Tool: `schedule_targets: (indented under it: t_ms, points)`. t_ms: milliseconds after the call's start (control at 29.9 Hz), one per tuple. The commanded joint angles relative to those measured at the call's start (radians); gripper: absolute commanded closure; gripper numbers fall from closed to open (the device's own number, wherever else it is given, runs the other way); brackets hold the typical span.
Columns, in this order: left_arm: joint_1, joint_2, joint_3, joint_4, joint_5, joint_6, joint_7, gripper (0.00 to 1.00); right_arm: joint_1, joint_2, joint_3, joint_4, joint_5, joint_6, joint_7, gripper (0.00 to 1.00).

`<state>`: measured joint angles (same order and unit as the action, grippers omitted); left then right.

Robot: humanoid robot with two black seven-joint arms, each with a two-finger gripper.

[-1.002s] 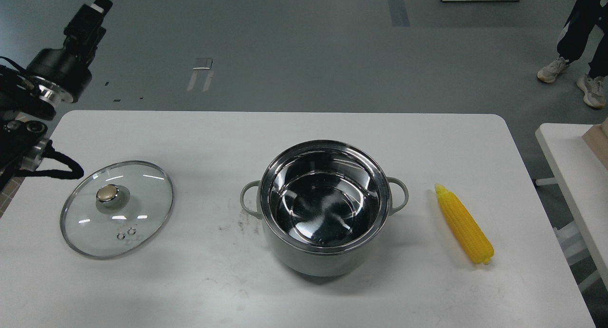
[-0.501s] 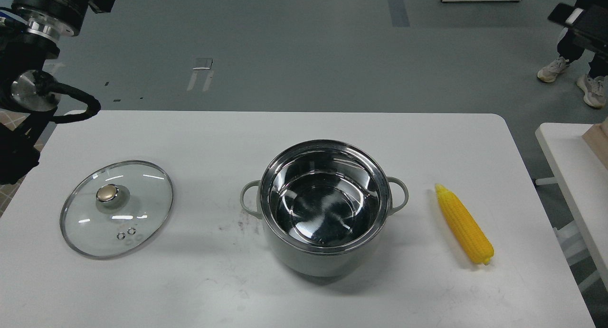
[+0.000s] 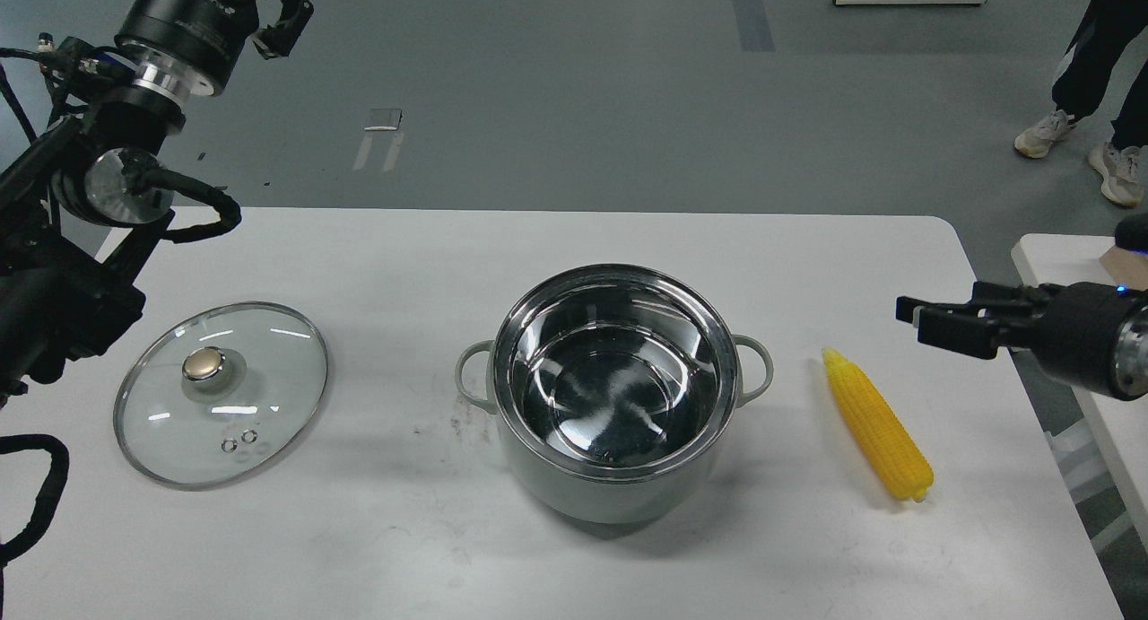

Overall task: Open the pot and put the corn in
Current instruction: 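Reach the right gripper down and grasp the yellow corn cob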

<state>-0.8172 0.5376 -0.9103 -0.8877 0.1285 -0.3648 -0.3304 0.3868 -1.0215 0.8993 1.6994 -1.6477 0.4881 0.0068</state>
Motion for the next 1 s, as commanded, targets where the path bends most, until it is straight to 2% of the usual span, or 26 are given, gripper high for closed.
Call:
schedule_targets:
  t_ms: [0,67,267,468,635,702,869,936,969]
  points:
    - [0.004,-0.011,0.001,0.0,-0.003,-0.002,-0.001,0.02,-0.028,0.095,-0.04,-0.038,-0.076,0.001,-0.034,0.0]
    - [0.003,-0.011,0.001,0.0,-0.003,-0.002,-0.001,0.02,-0.037,0.142,-0.043,-0.082,-0.122,0.001,-0.05,0.0]
    - [0.003,-0.01,-0.001,0.0,-0.001,0.0,-0.002,0.02,-0.065,0.271,-0.046,-0.179,-0.23,0.001,-0.054,0.0]
    - [0.004,-0.011,-0.001,0.0,-0.001,0.0,-0.006,0.02,-0.095,0.325,-0.048,-0.207,-0.346,0.001,-0.07,0.01]
    - [0.004,-0.015,0.001,0.0,-0.001,0.0,-0.009,0.02,-0.115,0.34,-0.049,-0.245,-0.351,0.001,-0.073,0.05]
    - [0.004,-0.019,0.001,0.0,-0.001,0.0,-0.009,0.02,-0.123,0.345,-0.048,-0.247,-0.351,0.001,-0.073,0.1]
    - [0.007,-0.025,0.001,0.0,-0.001,0.0,-0.009,0.02,-0.128,0.35,-0.048,-0.247,-0.351,0.001,-0.073,0.4]
    - [0.01,-0.025,0.001,0.0,-0.001,0.0,-0.009,0.02,-0.128,0.354,-0.048,-0.248,-0.351,0.001,-0.073,0.58]
    - [0.01,-0.025,0.001,0.0,-0.001,0.0,-0.009,0.02,-0.128,0.354,-0.048,-0.248,-0.351,0.001,-0.073,0.61]
